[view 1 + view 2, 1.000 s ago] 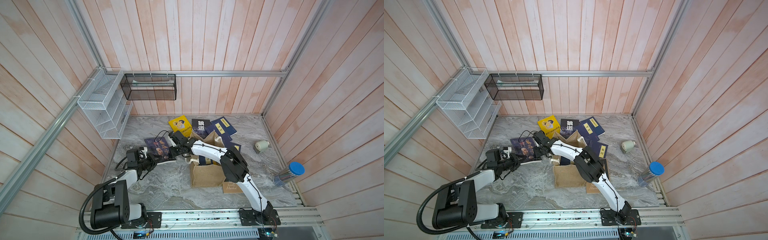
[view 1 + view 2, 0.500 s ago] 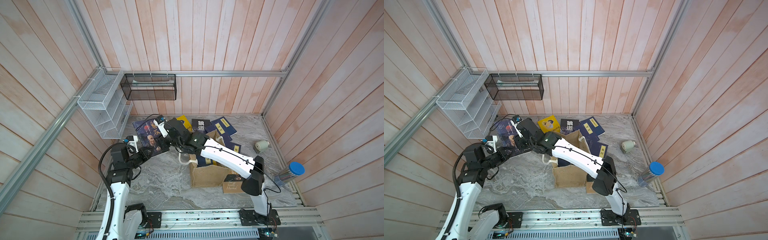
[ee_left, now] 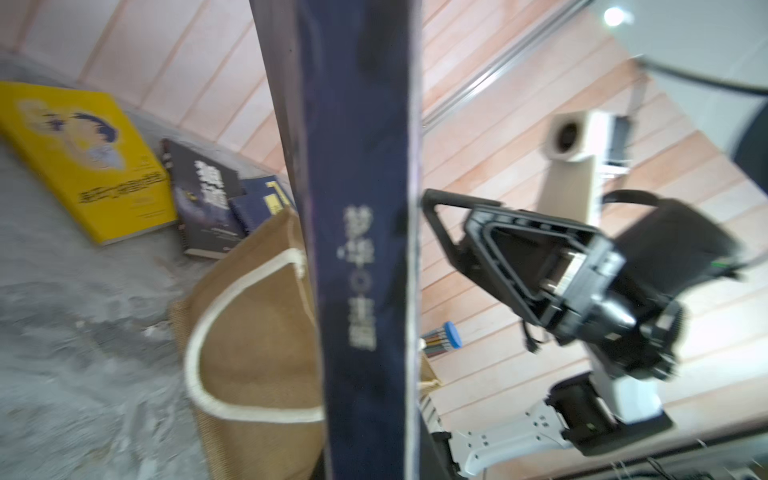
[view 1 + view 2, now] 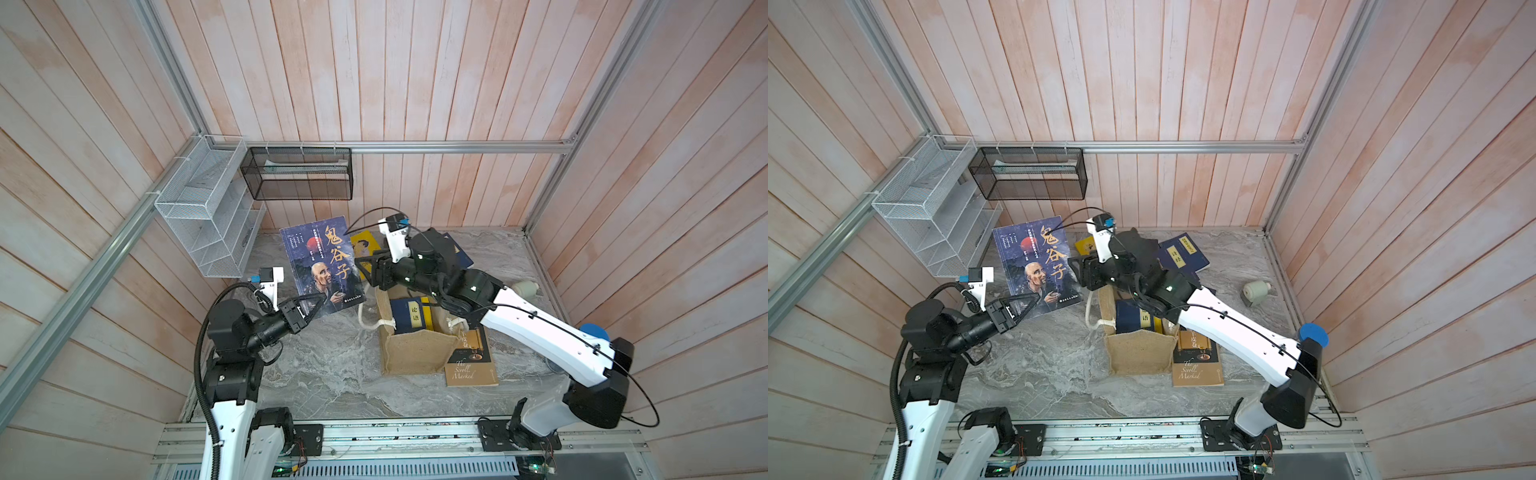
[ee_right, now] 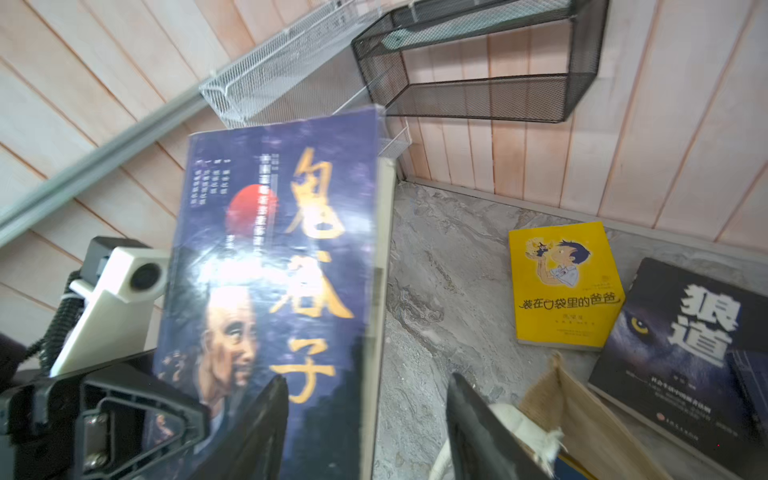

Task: Put the books into the canvas bag
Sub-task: Pick up the book from the center of the board.

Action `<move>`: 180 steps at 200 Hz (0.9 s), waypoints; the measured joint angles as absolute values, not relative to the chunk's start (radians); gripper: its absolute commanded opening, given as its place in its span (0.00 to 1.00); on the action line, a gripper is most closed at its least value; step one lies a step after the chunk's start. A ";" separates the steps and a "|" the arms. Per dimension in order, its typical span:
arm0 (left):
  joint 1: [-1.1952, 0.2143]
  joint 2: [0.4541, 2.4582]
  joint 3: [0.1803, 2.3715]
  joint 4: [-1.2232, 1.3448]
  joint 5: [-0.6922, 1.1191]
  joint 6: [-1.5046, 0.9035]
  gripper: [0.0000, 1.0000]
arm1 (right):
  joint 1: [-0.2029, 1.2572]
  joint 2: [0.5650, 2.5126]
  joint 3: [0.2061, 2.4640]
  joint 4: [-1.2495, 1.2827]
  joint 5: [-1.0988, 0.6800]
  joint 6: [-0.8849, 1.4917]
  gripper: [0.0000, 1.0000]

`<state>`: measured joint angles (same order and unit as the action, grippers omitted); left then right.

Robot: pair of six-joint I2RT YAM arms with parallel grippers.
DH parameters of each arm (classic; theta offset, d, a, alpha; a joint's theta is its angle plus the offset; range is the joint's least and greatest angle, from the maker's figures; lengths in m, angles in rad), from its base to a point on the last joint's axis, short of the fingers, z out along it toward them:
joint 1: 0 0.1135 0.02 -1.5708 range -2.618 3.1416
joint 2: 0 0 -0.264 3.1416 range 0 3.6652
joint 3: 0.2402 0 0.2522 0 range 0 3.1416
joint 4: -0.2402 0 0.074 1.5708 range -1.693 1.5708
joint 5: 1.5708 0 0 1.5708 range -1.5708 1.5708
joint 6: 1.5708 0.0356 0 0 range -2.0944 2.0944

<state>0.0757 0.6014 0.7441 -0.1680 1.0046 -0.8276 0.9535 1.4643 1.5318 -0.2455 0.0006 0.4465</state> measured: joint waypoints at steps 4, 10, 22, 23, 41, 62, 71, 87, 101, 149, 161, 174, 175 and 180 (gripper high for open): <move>0.066 0.595 0.738 -0.127 1.015 -0.856 0.00 | 0.940 1.440 1.506 -0.238 -0.009 0.464 0.65; 0.052 0.585 0.728 -0.065 1.024 -0.893 0.00 | 0.926 1.409 1.476 -0.229 -0.023 0.480 0.65; 0.020 0.576 0.708 0.045 1.044 -0.955 0.00 | 0.914 1.363 1.436 -0.218 -0.051 0.505 0.66; 0.015 0.576 0.706 0.058 1.045 -0.964 0.00 | 0.914 1.358 1.433 -0.216 -0.054 0.509 0.66; -0.038 0.585 0.692 0.161 1.060 -1.023 0.00 | 0.916 1.311 1.405 -0.194 -0.100 0.546 0.67; -0.080 0.620 0.692 0.207 1.066 -1.041 0.00 | 0.916 1.257 1.365 -0.166 -0.124 0.586 0.67; -0.091 0.640 0.692 0.214 1.066 -1.044 0.00 | 0.916 1.237 1.348 -0.159 -0.121 0.601 0.67; -0.104 0.680 0.692 0.221 1.065 -1.045 0.00 | 0.916 1.202 1.321 -0.157 -0.105 0.616 0.67; -0.112 0.717 0.691 0.224 1.065 -1.045 0.00 | 0.916 1.175 1.297 -0.158 -0.085 0.626 0.67; -0.142 0.769 0.682 0.259 1.062 -1.073 0.00 | 0.910 1.161 1.251 -0.155 -0.063 0.648 0.70; -0.155 0.768 0.678 0.305 1.071 -1.087 0.00 | 0.894 1.183 1.251 -0.149 -0.094 0.667 0.74; -0.166 0.769 0.669 0.366 1.094 -1.107 0.00 | 0.873 1.212 1.248 -0.136 -0.141 0.691 0.76; -0.167 0.770 0.668 0.373 1.096 -1.111 0.00 | 0.871 1.215 1.247 -0.133 -0.146 0.695 0.76; -0.169 0.770 0.665 0.393 1.104 -1.117 0.00 | 0.864 1.223 1.242 -0.123 -0.161 0.704 0.77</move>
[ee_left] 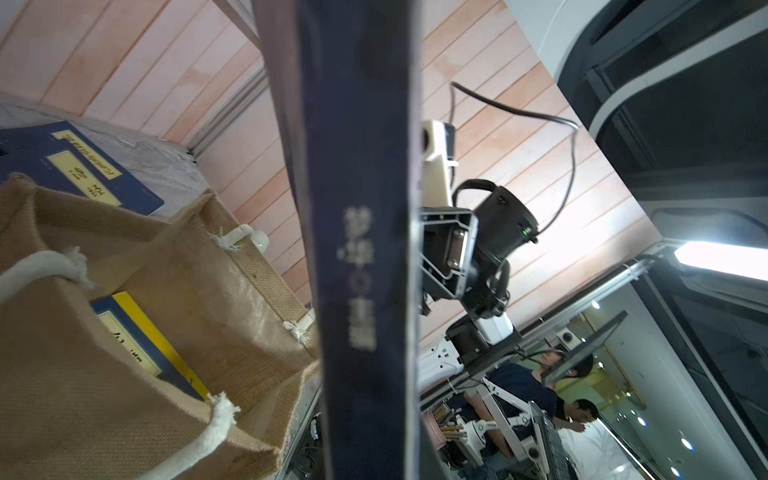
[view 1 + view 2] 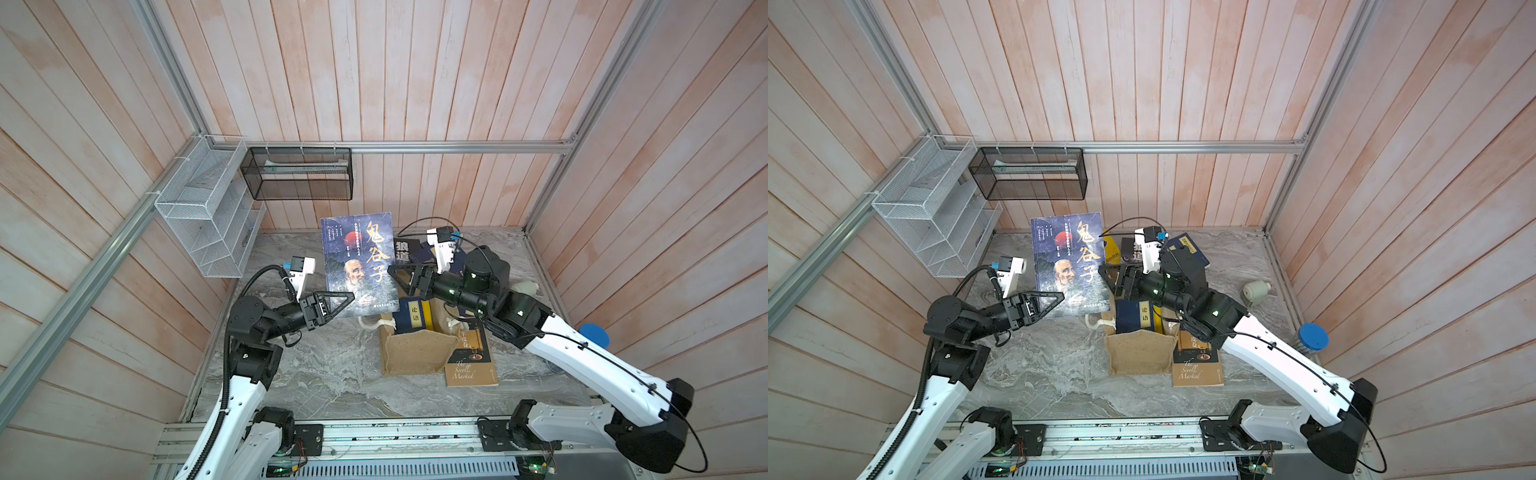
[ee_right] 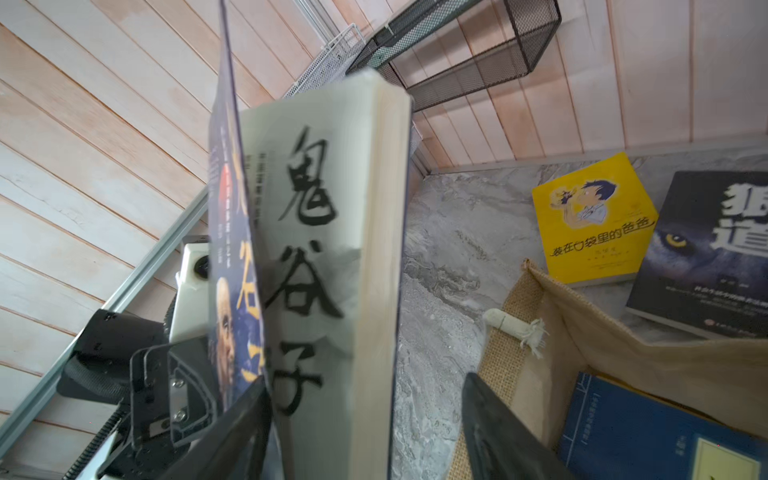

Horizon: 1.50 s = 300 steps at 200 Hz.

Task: Put the books into the canvas bag
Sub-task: Pick up the book from the center of the board.

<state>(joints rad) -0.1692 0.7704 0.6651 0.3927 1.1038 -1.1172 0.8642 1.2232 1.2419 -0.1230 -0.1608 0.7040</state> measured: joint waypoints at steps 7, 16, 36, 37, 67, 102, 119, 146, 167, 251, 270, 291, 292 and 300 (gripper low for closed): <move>-0.172 0.772 0.659 0.421 1.111 -1.127 0.00 | 0.857 1.231 1.232 -0.108 -0.184 0.719 0.77; -0.171 0.776 0.646 0.463 1.119 -1.153 0.00 | 0.849 1.233 1.218 -0.096 -0.211 0.738 0.76; -0.171 0.807 0.606 0.588 1.127 -1.227 0.00 | 0.822 1.223 1.179 -0.043 -0.298 0.784 0.76; -0.171 0.809 0.604 0.593 1.127 -1.230 0.00 | 0.821 1.222 1.177 -0.041 -0.302 0.785 0.76; -0.173 0.878 0.572 0.759 1.133 -1.330 0.00 | 0.767 1.191 1.123 0.012 -0.403 0.828 0.76; -0.176 0.896 0.566 0.865 1.124 -1.392 0.00 | 0.742 1.182 1.117 0.068 -0.493 0.843 0.77; -0.178 0.895 0.565 0.898 1.125 -1.404 0.00 | 0.726 1.191 1.109 0.136 -0.558 0.877 0.77; -0.180 0.895 0.565 0.915 1.125 -1.411 0.00 | 0.704 1.222 1.080 0.260 -0.640 0.940 0.77; -0.180 0.895 0.565 0.913 1.125 -1.411 0.00 | 0.701 1.251 1.080 0.300 -0.683 0.960 0.77; -0.180 0.849 0.570 0.653 1.083 -1.247 0.00 | 0.698 1.262 1.084 0.363 -0.757 0.988 0.20; -0.184 0.843 0.585 0.569 1.071 -1.193 0.00 | 0.696 1.262 1.084 0.338 -0.742 0.973 0.04; -0.186 0.835 0.599 0.498 1.063 -1.154 0.00 | 0.696 1.262 1.084 0.312 -0.725 0.964 0.00; -0.186 0.835 0.599 0.496 1.062 -1.153 0.00 | 0.696 1.262 1.084 0.311 -0.723 0.963 0.00; -0.187 0.831 0.605 0.465 1.058 -1.137 0.00 | 0.696 1.262 1.084 0.301 -0.718 0.958 0.00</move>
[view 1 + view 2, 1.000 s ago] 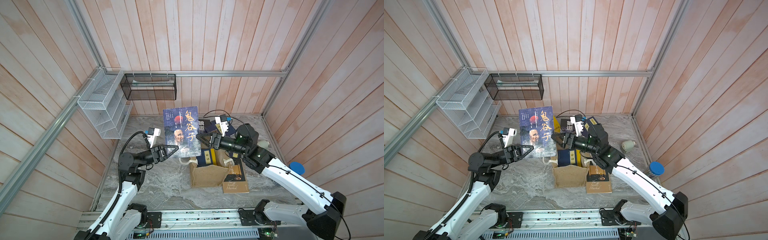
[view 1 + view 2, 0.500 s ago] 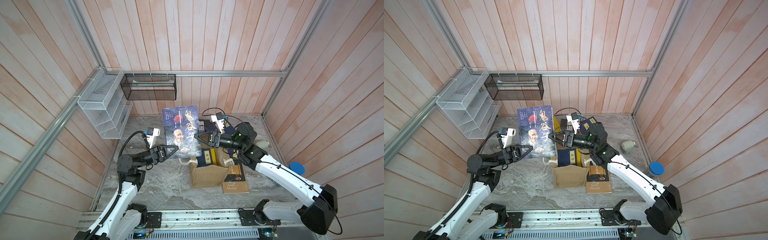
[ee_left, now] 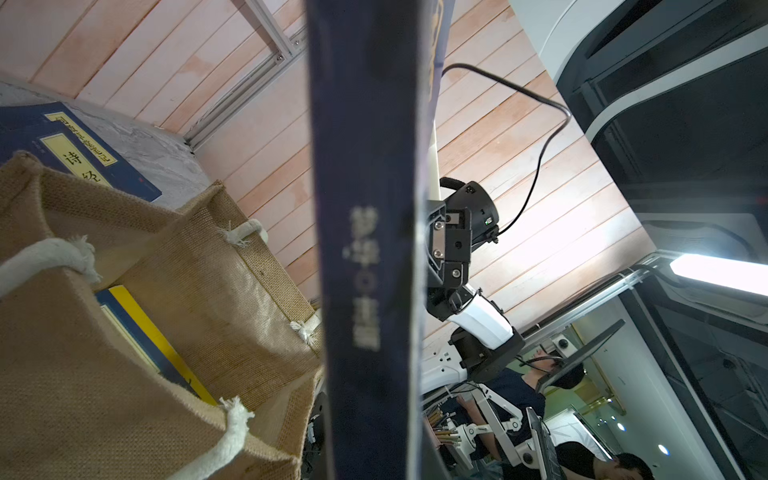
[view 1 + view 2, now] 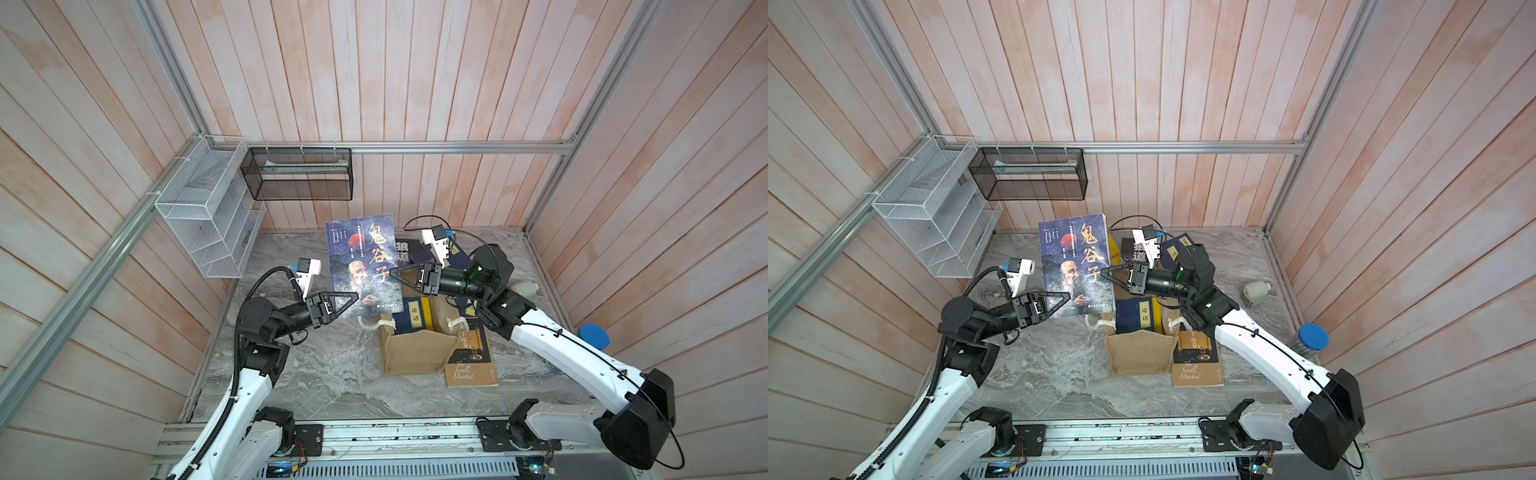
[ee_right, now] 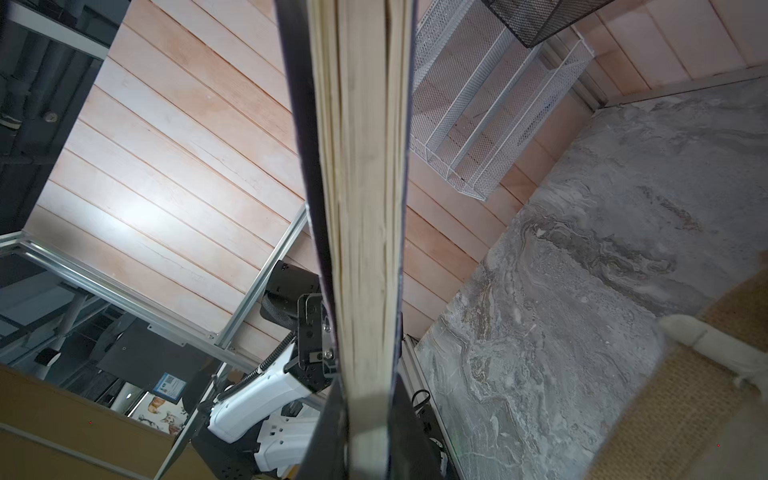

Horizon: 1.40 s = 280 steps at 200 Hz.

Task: Put the books into the canvas bag
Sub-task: Pick up the book from the center of the board, then place the book in the canvas bag.

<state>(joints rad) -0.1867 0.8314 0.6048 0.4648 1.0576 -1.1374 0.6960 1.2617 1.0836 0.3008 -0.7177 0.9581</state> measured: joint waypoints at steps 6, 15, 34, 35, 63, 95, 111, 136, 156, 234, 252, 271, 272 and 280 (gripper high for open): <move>-0.188 0.828 0.610 0.438 1.054 -1.124 0.00 | 0.696 1.262 1.084 0.290 -0.712 0.953 0.00; -0.191 0.822 0.617 0.399 1.044 -1.104 0.02 | 0.696 1.262 1.084 0.278 -0.705 0.945 0.00; -0.201 0.807 0.629 0.322 1.024 -1.065 0.18 | 0.699 1.254 1.084 0.237 -0.678 0.924 0.00; -0.201 0.806 0.629 0.319 1.023 -1.064 0.19 | 0.699 1.254 1.084 0.235 -0.677 0.923 0.00; -0.208 0.783 0.633 0.233 0.971 -1.006 0.42 | 0.703 1.202 1.084 0.117 -0.598 0.866 0.00; -0.211 0.770 0.692 0.031 0.826 -0.939 0.43 | 0.661 1.132 1.130 -0.077 -0.488 0.780 0.00; -0.243 0.773 0.752 -0.085 0.722 -0.888 0.45 | 0.641 1.110 1.169 -0.177 -0.413 0.732 0.00; -0.355 0.805 0.803 -0.173 0.582 -0.847 0.49 | 0.630 1.091 1.211 -0.308 -0.309 0.665 0.00; -0.472 0.872 0.806 -0.194 0.488 -0.835 0.53 | 0.630 1.084 1.219 -0.395 -0.250 0.622 0.00; -0.624 1.137 0.806 -0.170 0.376 -0.855 0.31 | 0.630 1.082 1.219 -0.562 -0.198 0.541 0.00; -0.624 1.135 0.808 -0.178 0.356 -0.856 0.10 | 0.630 1.083 1.219 -0.583 -0.220 0.522 0.00; -0.627 1.118 0.812 -0.197 0.324 -0.843 0.01 | 0.630 1.091 1.219 -0.603 -0.247 0.500 0.00; -0.627 1.118 0.812 -0.198 0.323 -0.839 0.00 | 0.630 1.092 1.219 -0.604 -0.249 0.499 0.00; -0.629 1.108 0.815 -0.211 0.306 -0.834 0.00 | 0.630 1.098 1.219 -0.610 -0.260 0.490 0.00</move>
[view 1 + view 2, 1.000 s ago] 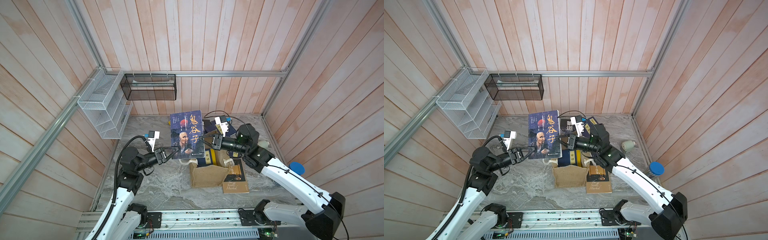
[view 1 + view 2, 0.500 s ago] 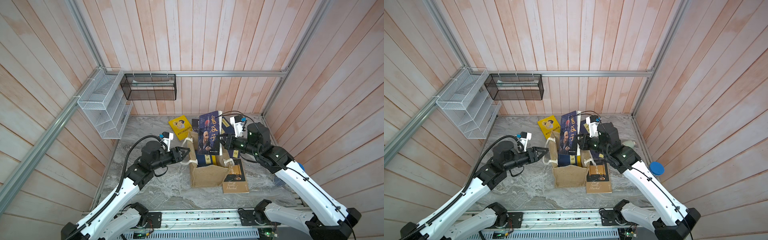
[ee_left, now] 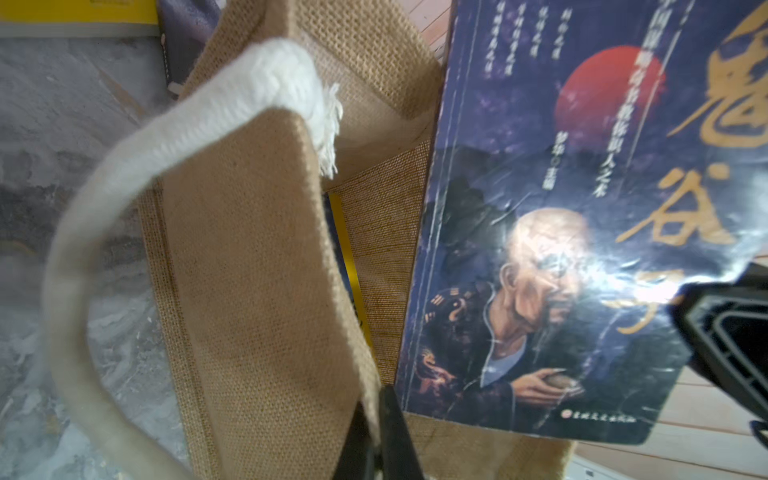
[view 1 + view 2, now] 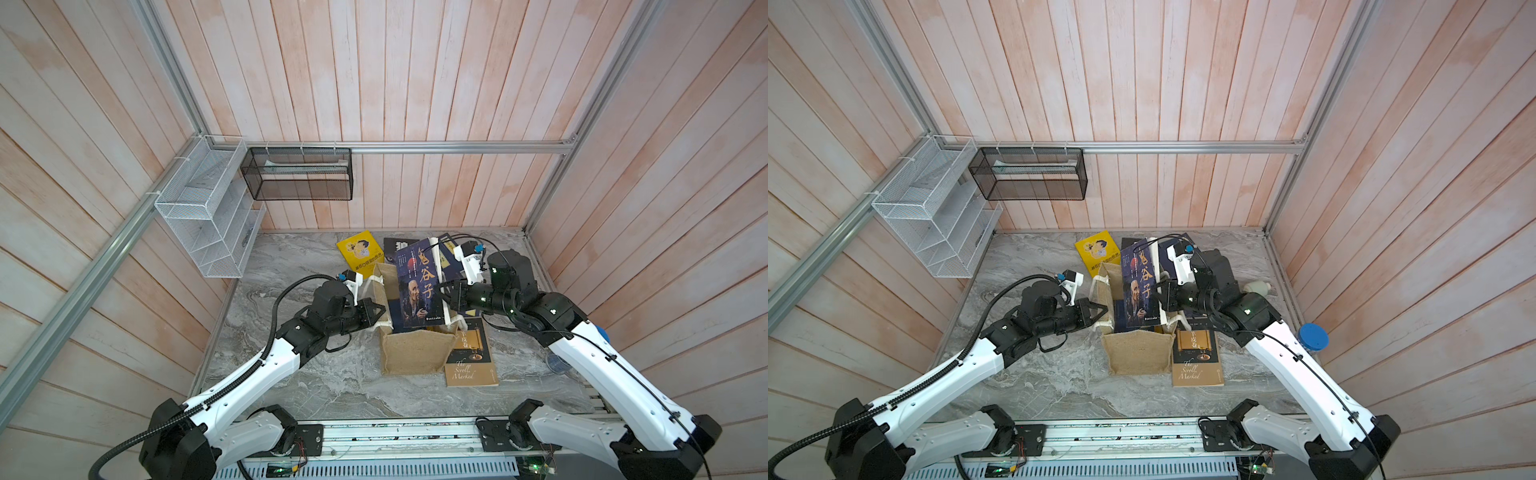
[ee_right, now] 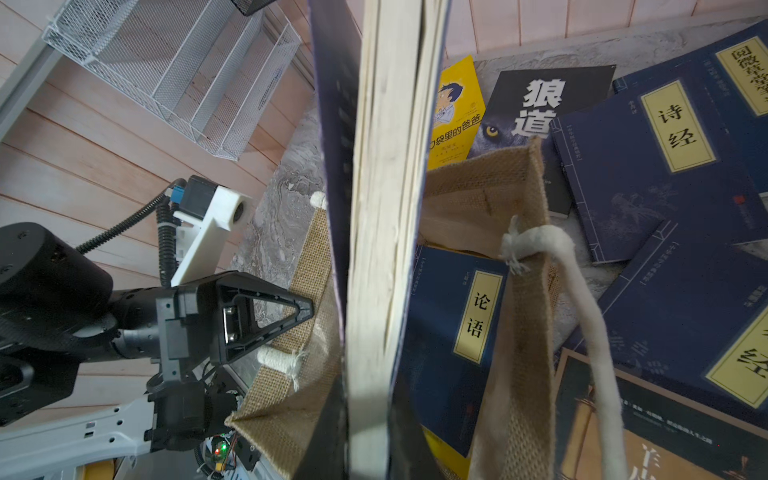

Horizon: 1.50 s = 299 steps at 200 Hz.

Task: Put the books into the canvas bag
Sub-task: Place the book in the canvas bag.

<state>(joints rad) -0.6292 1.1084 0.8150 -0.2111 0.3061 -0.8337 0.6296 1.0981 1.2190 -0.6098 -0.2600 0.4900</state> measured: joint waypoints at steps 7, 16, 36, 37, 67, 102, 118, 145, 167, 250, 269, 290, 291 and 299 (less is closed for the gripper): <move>-0.630 1.101 0.817 -0.223 0.297 -0.830 0.00 | 0.630 1.103 1.219 -0.614 -0.268 0.483 0.00; -0.630 1.092 0.821 -0.239 0.286 -0.828 0.00 | 0.630 1.109 1.219 -0.618 -0.280 0.474 0.00; -0.630 1.082 0.830 -0.261 0.271 -0.822 0.00 | 0.630 1.117 1.218 -0.625 -0.316 0.461 0.00; -0.630 1.082 0.830 -0.263 0.270 -0.822 0.00 | 0.630 1.117 1.218 -0.625 -0.318 0.460 0.00; -0.630 1.075 0.833 -0.274 0.255 -0.819 0.00 | 0.630 1.133 1.201 -0.625 -0.371 0.444 0.00; -0.637 1.075 0.833 -0.273 0.253 -0.819 0.00 | 0.648 1.188 1.157 -0.604 -0.395 0.443 0.00; -0.638 1.075 0.833 -0.273 0.253 -0.820 0.00 | 0.653 1.217 1.132 -0.590 -0.400 0.453 0.00; -0.638 1.075 0.833 -0.275 0.250 -0.820 0.00 | 0.655 1.264 1.088 -0.546 -0.412 0.476 0.00; -0.638 1.071 0.833 -0.277 0.249 -0.820 0.00 | 0.661 1.294 1.079 -0.543 -0.401 0.487 0.12; -0.638 1.046 0.833 -0.310 0.218 -0.804 0.00 | 0.664 1.227 1.197 -0.549 -0.266 0.478 0.47; -0.638 1.046 0.833 -0.311 0.211 -0.802 0.00 | 0.654 1.192 1.231 -0.562 -0.210 0.473 0.50; -0.638 1.046 0.833 -0.315 0.207 -0.792 0.00 | 0.625 1.157 1.245 -0.588 -0.131 0.471 0.54; -0.638 1.046 0.833 -0.315 0.207 -0.792 0.00 | 0.622 1.155 1.245 -0.591 -0.126 0.473 0.54; -0.638 1.046 0.834 -0.318 0.204 -0.789 0.00 | 0.607 1.148 1.244 -0.606 -0.099 0.474 0.55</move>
